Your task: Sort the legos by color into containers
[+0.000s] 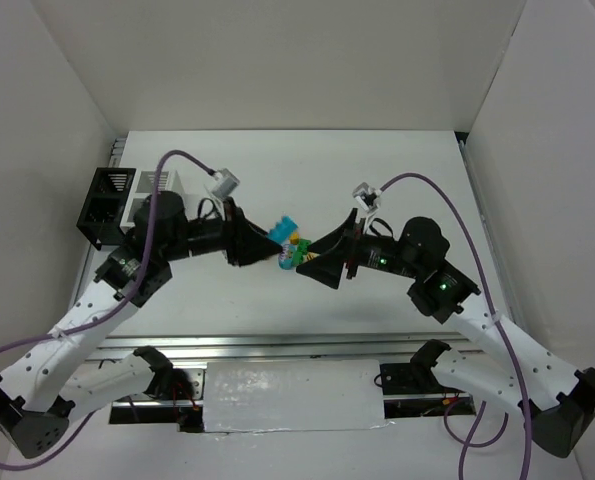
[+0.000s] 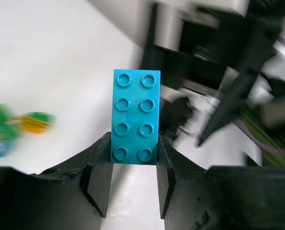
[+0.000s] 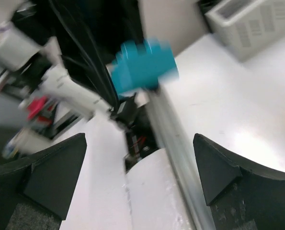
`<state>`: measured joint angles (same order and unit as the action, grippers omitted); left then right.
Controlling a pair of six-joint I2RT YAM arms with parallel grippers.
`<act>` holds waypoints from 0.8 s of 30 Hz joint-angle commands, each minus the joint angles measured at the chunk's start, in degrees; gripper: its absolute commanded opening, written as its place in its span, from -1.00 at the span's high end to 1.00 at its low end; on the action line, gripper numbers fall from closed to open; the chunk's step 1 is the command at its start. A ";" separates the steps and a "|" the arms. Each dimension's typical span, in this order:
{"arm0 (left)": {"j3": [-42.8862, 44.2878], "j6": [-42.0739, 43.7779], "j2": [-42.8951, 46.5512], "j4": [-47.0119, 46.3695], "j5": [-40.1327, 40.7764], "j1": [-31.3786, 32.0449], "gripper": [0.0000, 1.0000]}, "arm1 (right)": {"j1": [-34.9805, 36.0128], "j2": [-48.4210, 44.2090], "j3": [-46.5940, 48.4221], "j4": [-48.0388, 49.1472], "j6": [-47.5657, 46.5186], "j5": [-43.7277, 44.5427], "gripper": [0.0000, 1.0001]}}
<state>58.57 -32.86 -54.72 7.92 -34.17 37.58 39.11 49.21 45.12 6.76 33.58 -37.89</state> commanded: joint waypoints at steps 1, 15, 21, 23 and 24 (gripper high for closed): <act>4.80 3.42 -0.04 10.25 9.21 -11.15 1.00 | -1.58 -3.59 2.95 -10.18 -2.21 17.99 -0.99; 10.60 -7.74 -14.17 28.99 28.31 -61.90 1.00 | -2.82 -1.66 0.84 -16.43 1.04 27.43 -0.99; 13.58 -10.38 -19.36 27.13 22.92 -66.94 1.00 | -2.81 0.09 -0.30 -13.27 0.43 24.80 -0.99; 15.00 -10.38 -21.56 26.71 23.28 -67.64 1.00 | -2.90 1.23 -0.21 -12.92 0.08 24.53 -0.99; 15.35 -10.29 -23.22 26.79 22.58 -68.16 1.00 | -2.90 1.59 -0.04 -12.74 -0.10 24.36 -0.99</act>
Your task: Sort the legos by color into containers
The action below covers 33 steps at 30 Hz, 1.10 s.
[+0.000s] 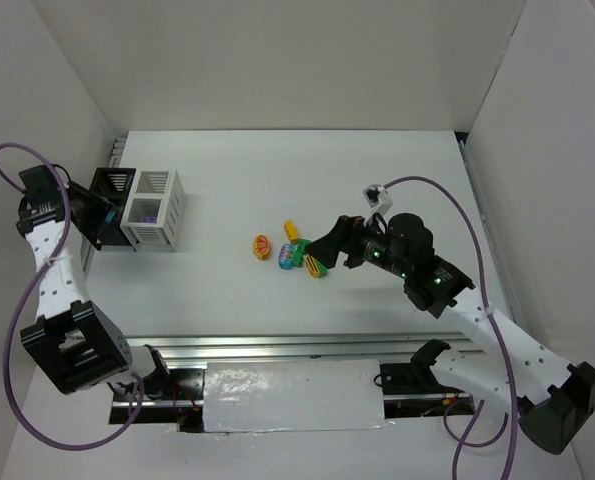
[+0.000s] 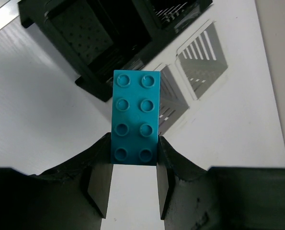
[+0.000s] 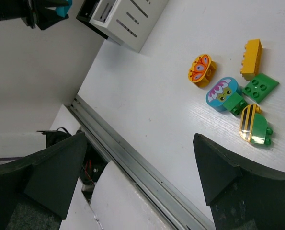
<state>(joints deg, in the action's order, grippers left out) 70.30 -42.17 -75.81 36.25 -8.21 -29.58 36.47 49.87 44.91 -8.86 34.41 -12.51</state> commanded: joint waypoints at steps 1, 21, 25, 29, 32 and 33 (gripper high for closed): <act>4.48 -0.89 -3.02 -1.45 -3.48 -1.26 1.00 | -0.17 1.54 0.10 3.15 -1.01 -1.46 -0.99; 6.61 1.13 -11.81 -3.55 -6.20 -4.17 0.29 | -0.26 4.36 -2.28 7.54 -0.93 -4.45 -0.99; 6.25 1.30 -12.61 -4.08 -5.94 -4.52 0.09 | -0.34 4.89 -2.19 7.81 -0.93 -4.80 -0.99; 7.30 1.57 -13.22 -3.99 -6.03 -4.52 -0.26 | -0.17 5.41 -2.19 7.98 -0.93 -5.07 -0.99; 8.62 1.65 -13.49 -2.94 -6.38 -4.61 -0.70 | -0.26 5.94 -2.10 8.07 -0.93 -5.50 -0.99; 9.14 1.57 -13.40 -2.77 -6.21 -4.52 -0.91 | -0.26 6.03 -2.02 8.16 -0.93 -5.68 -0.99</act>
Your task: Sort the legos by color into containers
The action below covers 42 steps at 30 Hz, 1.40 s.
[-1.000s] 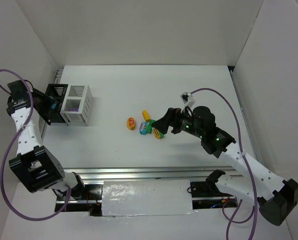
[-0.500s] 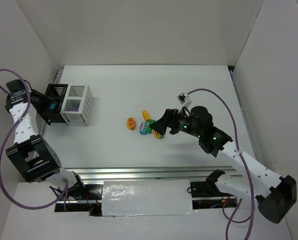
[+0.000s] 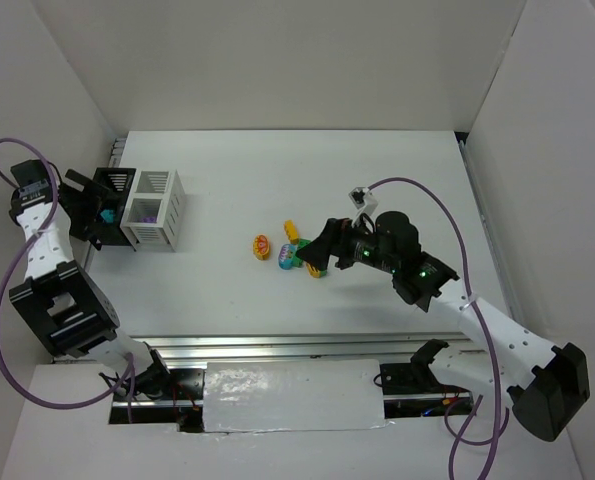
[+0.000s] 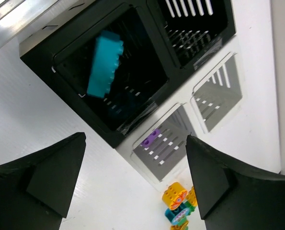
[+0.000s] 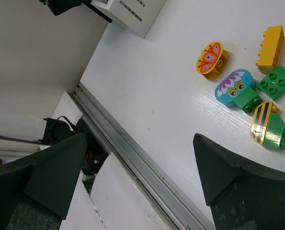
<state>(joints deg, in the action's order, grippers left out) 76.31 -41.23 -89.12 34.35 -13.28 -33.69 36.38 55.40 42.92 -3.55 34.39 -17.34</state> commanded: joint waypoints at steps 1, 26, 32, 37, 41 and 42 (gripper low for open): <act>3.31 0.71 -0.09 -0.60 -1.31 -0.58 -0.99 | -0.17 0.50 0.06 2.85 -0.91 -0.85 -0.99; 0.58 8.28 2.21 -7.63 25.32 68.84 -0.99 | -0.87 -16.90 1.82 -17.27 9.73 37.48 -0.99; 4.63 5.82 -9.13 -6.40 28.31 73.95 -0.99 | -0.87 -15.49 1.65 -20.00 9.99 34.14 -0.99; 1.39 3.70 -12.12 -10.61 26.64 74.56 -0.99 | -0.79 -16.72 0.76 -20.00 9.99 32.64 -0.99; 0.24 3.00 -14.41 -12.80 25.94 75.09 -0.99 | -0.87 -15.93 1.64 -20.71 9.12 32.02 -0.99; 0.07 3.00 -14.76 -13.42 25.76 75.26 -0.99 | -0.79 -15.76 1.64 -20.45 9.03 31.59 -0.99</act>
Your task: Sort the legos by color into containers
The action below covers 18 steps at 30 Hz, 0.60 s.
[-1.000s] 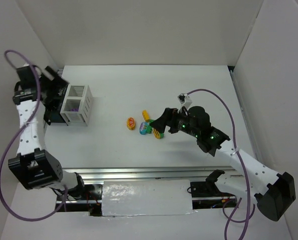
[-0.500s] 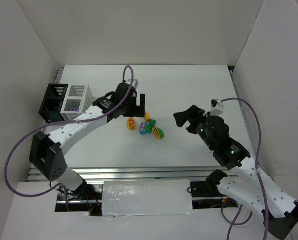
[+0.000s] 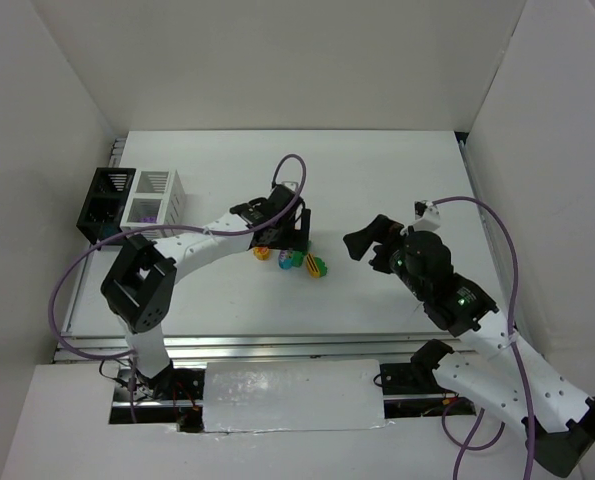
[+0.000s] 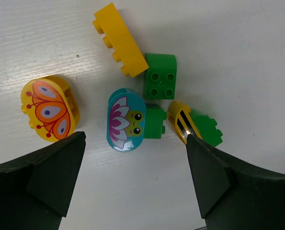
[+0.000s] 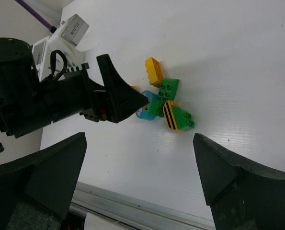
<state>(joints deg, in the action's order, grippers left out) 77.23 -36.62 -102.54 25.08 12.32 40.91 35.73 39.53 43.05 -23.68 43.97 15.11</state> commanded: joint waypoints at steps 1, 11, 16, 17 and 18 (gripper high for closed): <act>-0.85 -1.61 -2.13 -4.51 -0.01 0.75 -0.97 | -0.13 0.37 1.51 -0.14 -0.63 -1.40 -0.99; -0.59 -1.79 -6.36 -5.57 1.57 0.93 -0.69 | -0.22 1.69 0.90 1.27 -1.34 -4.04 -0.99; -2.35 -1.79 -6.62 -6.88 1.40 0.93 -0.55 | -0.22 1.87 0.46 1.80 -1.60 -4.22 -0.99; -2.44 -1.87 -6.88 -6.89 1.22 0.93 -0.52 | -0.22 1.96 0.37 1.97 -1.60 -4.56 -0.99; -2.61 -1.79 -7.49 -6.97 1.13 0.93 -0.52 | -0.22 2.04 0.20 2.06 -1.60 -4.65 -0.99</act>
<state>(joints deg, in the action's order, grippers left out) 75.02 -37.95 -109.38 19.99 13.02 41.56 35.73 41.39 43.05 -23.59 43.35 11.07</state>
